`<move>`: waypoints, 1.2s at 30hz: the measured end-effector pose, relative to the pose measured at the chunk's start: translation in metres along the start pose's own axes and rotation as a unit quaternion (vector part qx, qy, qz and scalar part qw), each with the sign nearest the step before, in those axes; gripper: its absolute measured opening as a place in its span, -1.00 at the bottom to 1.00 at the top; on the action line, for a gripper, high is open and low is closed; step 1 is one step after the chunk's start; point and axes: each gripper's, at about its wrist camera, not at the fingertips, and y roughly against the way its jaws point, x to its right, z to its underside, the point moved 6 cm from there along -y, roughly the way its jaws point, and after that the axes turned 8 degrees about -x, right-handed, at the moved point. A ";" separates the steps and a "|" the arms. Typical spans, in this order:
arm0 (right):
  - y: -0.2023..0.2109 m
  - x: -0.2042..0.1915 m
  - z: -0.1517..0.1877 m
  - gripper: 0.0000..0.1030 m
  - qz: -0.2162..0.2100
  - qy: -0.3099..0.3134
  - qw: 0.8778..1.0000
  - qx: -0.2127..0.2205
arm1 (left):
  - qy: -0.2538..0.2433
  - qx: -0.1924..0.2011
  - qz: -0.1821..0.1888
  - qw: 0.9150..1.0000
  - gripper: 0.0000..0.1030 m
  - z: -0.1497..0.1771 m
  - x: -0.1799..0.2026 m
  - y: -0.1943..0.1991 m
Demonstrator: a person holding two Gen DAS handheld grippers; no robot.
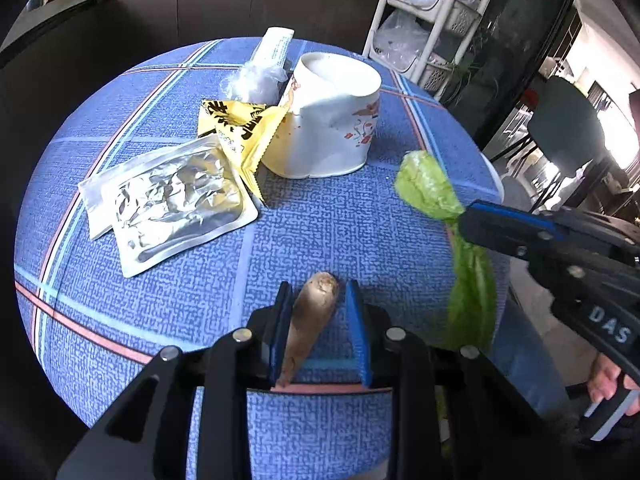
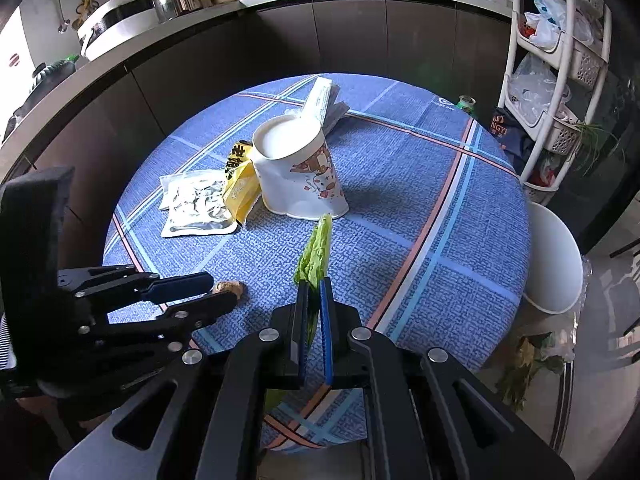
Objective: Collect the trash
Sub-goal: 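Grasp the green leaf with the right tool while the left tool grasps the ginger root, then carry the leaf and ginger to the white bucket and release both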
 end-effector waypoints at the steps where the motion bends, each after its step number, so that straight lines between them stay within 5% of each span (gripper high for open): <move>1: 0.000 0.001 0.000 -0.90 -0.002 -0.001 1.000 0.001 | -0.002 0.000 -0.002 1.000 -0.45 -0.001 0.001 -0.001; 9: 0.008 0.007 0.001 -0.90 -0.020 -0.009 1.000 0.011 | -0.019 -0.005 -0.014 1.000 -0.58 -0.008 0.014 -0.004; 23: 0.041 0.048 -0.016 -0.90 -0.030 -0.051 0.996 0.062 | 0.005 0.069 0.026 0.997 -0.65 -0.048 0.034 0.061; 36: 0.069 0.105 -0.035 -0.90 -0.025 -0.092 0.990 0.109 | -0.027 0.108 0.049 0.993 -0.65 -0.093 0.085 0.095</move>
